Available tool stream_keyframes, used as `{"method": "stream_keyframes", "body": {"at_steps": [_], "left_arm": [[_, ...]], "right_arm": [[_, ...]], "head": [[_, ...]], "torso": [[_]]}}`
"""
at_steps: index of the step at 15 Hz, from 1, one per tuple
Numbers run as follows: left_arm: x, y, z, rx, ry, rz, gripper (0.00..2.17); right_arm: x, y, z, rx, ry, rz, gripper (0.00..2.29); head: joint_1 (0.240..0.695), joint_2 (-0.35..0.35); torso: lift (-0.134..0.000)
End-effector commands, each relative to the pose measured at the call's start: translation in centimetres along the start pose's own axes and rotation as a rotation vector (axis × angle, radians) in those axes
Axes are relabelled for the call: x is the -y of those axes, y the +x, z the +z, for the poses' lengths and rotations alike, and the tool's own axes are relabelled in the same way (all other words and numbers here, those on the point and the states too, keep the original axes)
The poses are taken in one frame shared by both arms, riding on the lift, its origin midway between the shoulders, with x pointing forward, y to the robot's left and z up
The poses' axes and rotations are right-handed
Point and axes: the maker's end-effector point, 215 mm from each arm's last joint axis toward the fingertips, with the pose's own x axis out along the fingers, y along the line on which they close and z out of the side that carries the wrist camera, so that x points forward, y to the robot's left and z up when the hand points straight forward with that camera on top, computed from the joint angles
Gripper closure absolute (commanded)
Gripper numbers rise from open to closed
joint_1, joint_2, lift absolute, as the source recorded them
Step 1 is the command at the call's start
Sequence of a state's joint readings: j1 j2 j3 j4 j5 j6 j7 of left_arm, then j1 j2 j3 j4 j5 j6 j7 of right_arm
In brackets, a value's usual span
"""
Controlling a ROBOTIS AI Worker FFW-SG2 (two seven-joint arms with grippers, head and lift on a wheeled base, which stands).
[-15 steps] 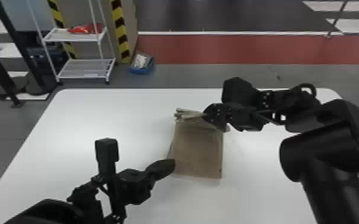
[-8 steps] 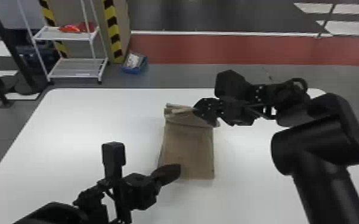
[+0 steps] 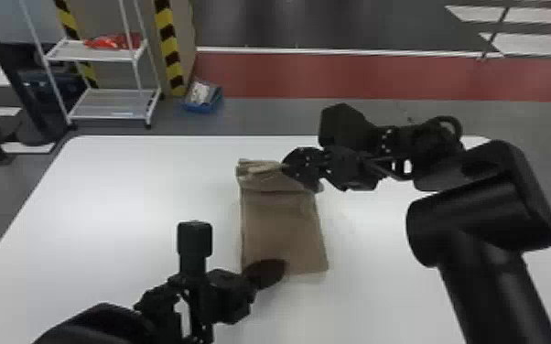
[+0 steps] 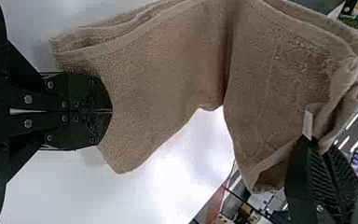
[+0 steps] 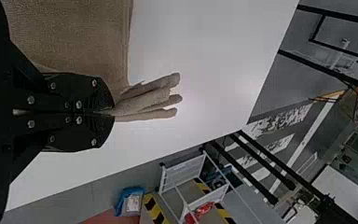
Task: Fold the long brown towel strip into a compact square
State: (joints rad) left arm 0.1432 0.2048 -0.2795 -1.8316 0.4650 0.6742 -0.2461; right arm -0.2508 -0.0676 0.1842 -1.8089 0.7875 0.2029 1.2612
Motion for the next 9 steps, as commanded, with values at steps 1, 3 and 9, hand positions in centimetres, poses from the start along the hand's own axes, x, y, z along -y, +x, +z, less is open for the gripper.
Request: {"method": "stream_keyframes", "body": {"at_steps": [1, 3, 9], "left_arm": [[-0.4, 0.6, -0.1, -0.01, 0.003, 0.009, 1.8], [-0.8, 0.9, 0.0, -0.012, 0.007, 0.019, 1.8], [-1.0, 1.3, 0.5, -0.005, 0.004, 0.024, 1.8]], "right_arm": [[0.4, -0.4, 0.8, 0.019, -0.006, -0.005, 1.66], [-0.4, -1.1, 1.0, 0.033, -0.004, 0.018, 1.66], [-5.3, -1.1, -1.7, 0.0, 0.007, 0.097, 1.66]], "head": [[0.695, -0.024], [0.695, -0.021], [0.695, -0.031]], "torso": [[-0.124], [-0.124], [-0.124]]}}
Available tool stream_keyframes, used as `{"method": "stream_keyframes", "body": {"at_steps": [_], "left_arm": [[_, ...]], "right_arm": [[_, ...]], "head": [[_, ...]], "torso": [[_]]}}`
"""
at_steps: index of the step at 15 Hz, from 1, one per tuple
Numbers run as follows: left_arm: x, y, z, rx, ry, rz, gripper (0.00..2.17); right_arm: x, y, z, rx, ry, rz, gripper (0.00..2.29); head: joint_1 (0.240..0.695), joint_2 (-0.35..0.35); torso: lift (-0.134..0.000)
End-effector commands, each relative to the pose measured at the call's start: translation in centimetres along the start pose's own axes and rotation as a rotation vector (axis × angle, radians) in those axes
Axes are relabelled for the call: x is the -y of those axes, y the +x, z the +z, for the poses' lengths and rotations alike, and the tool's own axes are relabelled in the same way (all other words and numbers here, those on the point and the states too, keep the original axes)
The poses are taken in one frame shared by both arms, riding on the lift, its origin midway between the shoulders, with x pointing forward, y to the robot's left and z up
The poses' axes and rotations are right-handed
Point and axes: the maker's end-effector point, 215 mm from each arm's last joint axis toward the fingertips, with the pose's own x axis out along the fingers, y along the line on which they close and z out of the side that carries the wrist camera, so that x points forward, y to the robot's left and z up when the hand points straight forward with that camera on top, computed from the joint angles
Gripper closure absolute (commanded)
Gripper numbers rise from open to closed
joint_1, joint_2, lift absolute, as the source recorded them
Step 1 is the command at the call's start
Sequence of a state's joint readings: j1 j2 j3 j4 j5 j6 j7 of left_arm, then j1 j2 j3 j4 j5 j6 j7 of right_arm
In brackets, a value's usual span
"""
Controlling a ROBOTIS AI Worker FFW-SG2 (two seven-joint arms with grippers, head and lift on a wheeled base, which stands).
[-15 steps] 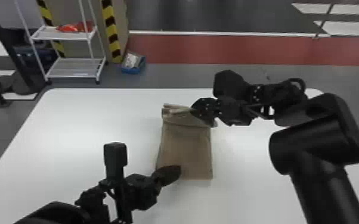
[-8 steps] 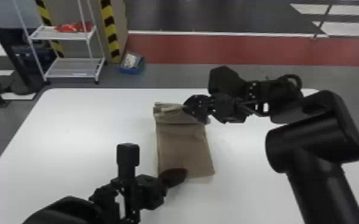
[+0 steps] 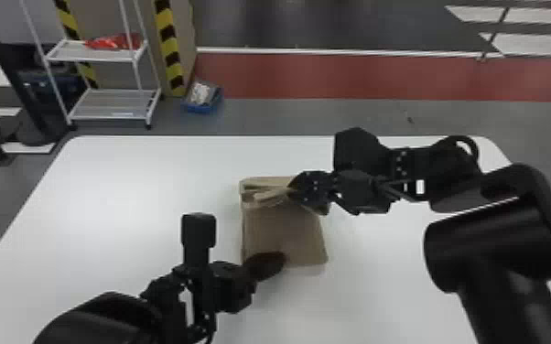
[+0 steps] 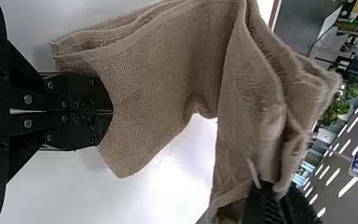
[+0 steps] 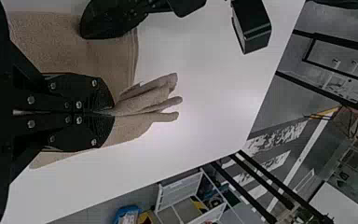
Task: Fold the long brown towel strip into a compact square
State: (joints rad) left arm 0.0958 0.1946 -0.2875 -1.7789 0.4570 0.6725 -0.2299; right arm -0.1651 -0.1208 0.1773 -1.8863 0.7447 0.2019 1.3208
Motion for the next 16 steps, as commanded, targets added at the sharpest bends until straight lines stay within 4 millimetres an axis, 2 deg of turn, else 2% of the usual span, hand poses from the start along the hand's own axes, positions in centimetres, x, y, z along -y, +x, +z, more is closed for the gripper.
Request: {"method": "stream_keyframes", "body": {"at_steps": [1, 3, 9, 13, 16], "left_arm": [[0.0, 0.2, -0.2, -0.004, -0.002, 0.0, 1.8], [-0.2, 0.1, -0.2, -0.002, -0.007, 0.003, 1.8], [0.0, -0.1, -0.3, -0.003, -0.006, 0.004, 1.8], [-0.2, -0.6, -0.9, -0.005, -0.012, 0.008, 1.8], [0.2, -1.0, -0.6, 0.004, -0.01, 0.005, 1.8]], "right_arm": [[-2.0, 0.6, -0.6, 0.0, -0.001, 0.026, 1.66], [-3.4, 1.0, -1.0, 0.003, 0.001, 0.046, 1.66], [-6.0, 2.9, -2.5, -0.015, -0.011, 0.086, 1.66], [-7.0, 4.0, -4.1, -0.057, -0.045, 0.086, 1.66], [-7.4, 4.3, -3.9, -0.054, -0.051, 0.087, 1.66]], "head": [[0.695, -0.034], [0.695, -0.036], [0.695, -0.026], [0.695, -0.027], [0.695, -0.024]], "torso": [[-0.124], [-0.124], [-0.124], [-0.124], [-0.124]]}}
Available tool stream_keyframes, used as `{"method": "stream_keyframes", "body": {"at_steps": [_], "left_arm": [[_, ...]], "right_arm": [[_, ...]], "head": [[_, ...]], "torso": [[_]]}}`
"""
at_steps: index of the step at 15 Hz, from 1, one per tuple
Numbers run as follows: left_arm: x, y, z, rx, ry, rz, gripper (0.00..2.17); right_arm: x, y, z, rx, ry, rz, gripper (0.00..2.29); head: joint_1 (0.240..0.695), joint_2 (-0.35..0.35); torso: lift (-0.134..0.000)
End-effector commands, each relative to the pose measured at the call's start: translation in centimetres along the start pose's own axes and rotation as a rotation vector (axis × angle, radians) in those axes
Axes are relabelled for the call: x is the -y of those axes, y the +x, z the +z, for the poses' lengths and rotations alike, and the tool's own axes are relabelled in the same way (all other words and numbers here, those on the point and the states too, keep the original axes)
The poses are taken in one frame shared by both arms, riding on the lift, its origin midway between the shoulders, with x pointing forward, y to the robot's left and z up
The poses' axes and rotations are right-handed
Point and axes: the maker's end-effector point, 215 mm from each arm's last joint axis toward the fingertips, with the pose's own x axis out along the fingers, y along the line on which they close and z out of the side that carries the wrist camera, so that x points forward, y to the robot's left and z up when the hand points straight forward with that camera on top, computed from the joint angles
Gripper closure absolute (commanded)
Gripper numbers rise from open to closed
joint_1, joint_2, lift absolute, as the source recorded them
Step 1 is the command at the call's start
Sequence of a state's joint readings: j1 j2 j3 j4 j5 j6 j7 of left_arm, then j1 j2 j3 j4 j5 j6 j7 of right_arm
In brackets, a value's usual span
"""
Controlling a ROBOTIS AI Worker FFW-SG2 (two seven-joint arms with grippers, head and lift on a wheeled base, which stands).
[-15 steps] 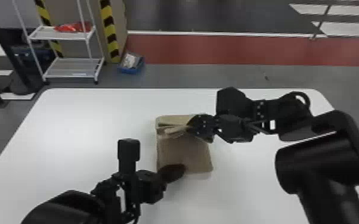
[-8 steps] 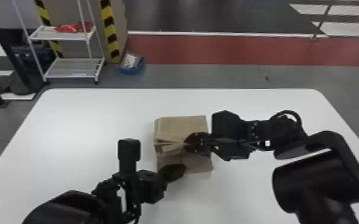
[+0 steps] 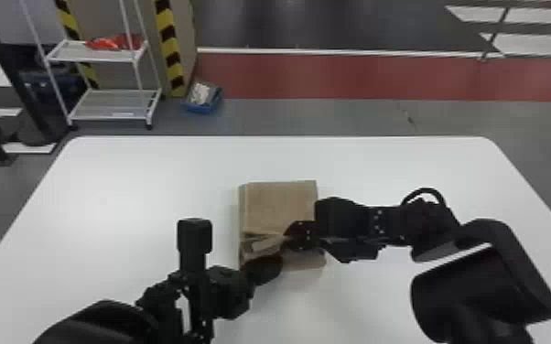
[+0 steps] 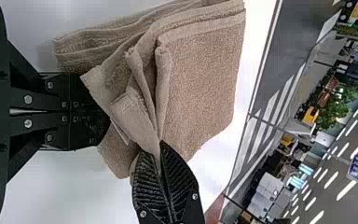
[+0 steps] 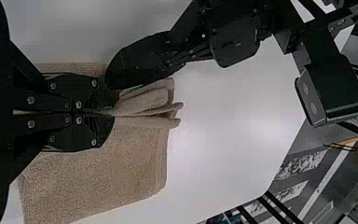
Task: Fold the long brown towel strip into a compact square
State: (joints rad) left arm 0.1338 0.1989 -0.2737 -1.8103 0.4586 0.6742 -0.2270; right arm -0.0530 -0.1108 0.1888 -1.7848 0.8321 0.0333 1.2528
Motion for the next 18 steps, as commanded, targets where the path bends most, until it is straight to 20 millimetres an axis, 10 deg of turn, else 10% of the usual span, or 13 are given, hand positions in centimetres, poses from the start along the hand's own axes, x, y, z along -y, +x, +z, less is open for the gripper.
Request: {"method": "stream_keyframes", "body": {"at_steps": [1, 13, 18], "left_arm": [[0.3, -0.3, 0.1, 0.005, 0.0, -0.003, 1.8], [0.4, -0.7, -0.5, -0.001, 0.002, 0.001, 1.8], [0.3, -0.7, -0.5, -0.001, 0.004, 0.004, 1.8]], "right_arm": [[-0.3, 0.3, 0.4, 0.009, -0.001, 0.004, 1.66], [-1.6, -0.5, -0.8, 0.019, 0.032, -0.007, 1.43], [-1.0, -1.7, 0.3, 0.073, 0.053, -0.024, 0.06]], "head": [[0.695, -0.023], [0.695, -0.028], [0.695, -0.032]], "torso": [[-0.124], [-0.124], [-0.124]]}}
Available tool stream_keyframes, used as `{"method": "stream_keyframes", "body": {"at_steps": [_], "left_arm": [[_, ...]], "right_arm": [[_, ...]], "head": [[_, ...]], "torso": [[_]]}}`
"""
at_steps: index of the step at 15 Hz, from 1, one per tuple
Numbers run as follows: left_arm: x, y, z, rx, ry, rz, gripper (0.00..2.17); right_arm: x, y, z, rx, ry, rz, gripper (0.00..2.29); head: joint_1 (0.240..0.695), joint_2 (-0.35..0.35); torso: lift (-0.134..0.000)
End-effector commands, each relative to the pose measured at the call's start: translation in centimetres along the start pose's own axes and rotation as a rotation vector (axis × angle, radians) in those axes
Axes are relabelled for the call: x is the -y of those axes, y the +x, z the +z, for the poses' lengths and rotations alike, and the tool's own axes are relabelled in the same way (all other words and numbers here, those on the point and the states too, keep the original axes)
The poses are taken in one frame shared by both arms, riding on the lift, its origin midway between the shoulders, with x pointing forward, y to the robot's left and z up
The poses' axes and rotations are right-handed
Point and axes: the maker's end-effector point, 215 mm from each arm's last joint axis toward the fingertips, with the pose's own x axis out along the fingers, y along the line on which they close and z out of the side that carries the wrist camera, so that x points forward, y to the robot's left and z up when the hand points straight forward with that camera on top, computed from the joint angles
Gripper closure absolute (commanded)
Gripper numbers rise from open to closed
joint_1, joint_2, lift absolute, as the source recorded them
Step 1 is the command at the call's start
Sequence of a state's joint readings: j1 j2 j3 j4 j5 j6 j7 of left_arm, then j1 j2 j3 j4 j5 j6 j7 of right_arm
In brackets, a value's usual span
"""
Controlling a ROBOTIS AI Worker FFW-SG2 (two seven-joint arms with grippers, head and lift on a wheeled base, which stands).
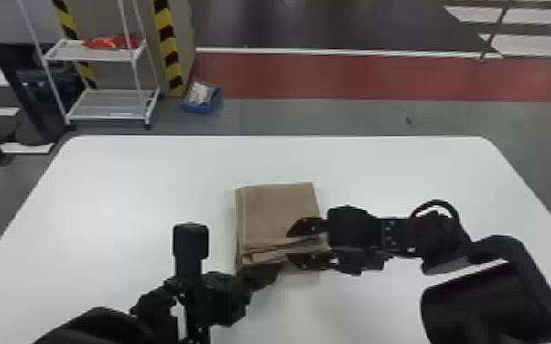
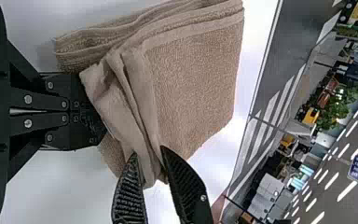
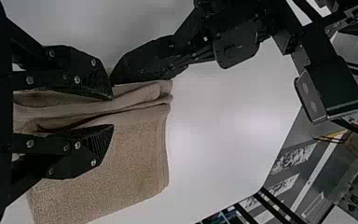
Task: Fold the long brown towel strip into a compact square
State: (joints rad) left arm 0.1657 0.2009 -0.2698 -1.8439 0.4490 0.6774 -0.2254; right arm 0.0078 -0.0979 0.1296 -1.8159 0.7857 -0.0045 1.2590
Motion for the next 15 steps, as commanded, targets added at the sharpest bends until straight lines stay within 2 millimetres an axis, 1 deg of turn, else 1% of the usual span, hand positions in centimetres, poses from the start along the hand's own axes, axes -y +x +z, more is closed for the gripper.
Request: {"method": "stream_keyframes", "body": {"at_steps": [1, 3, 4, 6, 7, 8, 9, 10, 11, 12, 13, 15], "left_arm": [[-0.2, 0.0, 0.1, 0.001, 0.001, 0.004, 1.8], [-0.3, -0.1, 0.0, -0.002, 0.003, 0.007, 1.8], [-0.3, -0.1, 0.1, -0.001, 0.004, 0.007, 1.8], [-0.2, 0.0, 0.1, -0.003, 0.008, 0.006, 1.8], [-0.2, 0.0, 0.2, -0.003, 0.01, 0.006, 1.8], [-0.1, 0.1, 0.3, -0.001, 0.011, 0.004, 1.8], [0.0, 0.2, 0.4, 0.0, 0.013, 0.003, 1.8], [-0.1, 0.2, 0.5, 0.0, 0.018, 0.005, 1.8], [0.0, 0.2, 0.5, 0.0, 0.018, 0.0, 1.8], [-0.1, 0.1, 0.4, -0.002, 0.017, 0.0, 1.8], [-0.2, 0.1, 0.6, 0.002, 0.017, 0.002, 1.8], [-0.2, 0.0, 0.5, -0.001, 0.016, -0.001, 1.8]], "right_arm": [[1.2, -2.0, 1.2, 0.07, 0.05, -0.036, 0.02], [3.6, -5.4, 2.3, 0.209, 0.154, -0.113, 0.03], [4.5, -6.5, 2.3, 0.244, 0.18, -0.148, 0.05], [6.1, -6.9, 1.6, 0.245, 0.197, -0.222, 0.06], [6.6, -6.4, 0.7, 0.244, 0.225, -0.243, 0.15], [7.1, -5.9, -0.3, 0.256, 0.262, -0.254, 0.43], [7.3, -5.3, -1.3, 0.293, 0.333, -0.242, 1.1], [7.3, -4.3, -2.4, 0.324, 0.444, -0.216, 1.79], [6.6, -3.0, -2.6, 0.323, 0.476, -0.192, 1.96], [6.2, -2.0, -2.8, 0.328, 0.493, -0.184, 1.96], [6.1, -1.2, -3.0, 0.342, 0.51, -0.193, 1.96], [5.4, 0.3, -3.9, 0.357, 0.521, -0.195, 1.96]], "head": [[0.695, -0.032], [0.695, -0.034], [0.695, -0.037], [0.695, -0.058], [0.695, -0.064], [0.695, -0.07], [0.695, -0.075], [0.695, -0.083], [0.695, -0.086], [0.695, -0.088], [0.695, -0.087], [0.695, -0.078]], "torso": [[-0.124], [-0.124], [-0.124], [-0.124], [-0.124], [-0.124], [-0.124], [-0.124], [-0.124], [-0.124], [-0.124], [-0.124]]}}
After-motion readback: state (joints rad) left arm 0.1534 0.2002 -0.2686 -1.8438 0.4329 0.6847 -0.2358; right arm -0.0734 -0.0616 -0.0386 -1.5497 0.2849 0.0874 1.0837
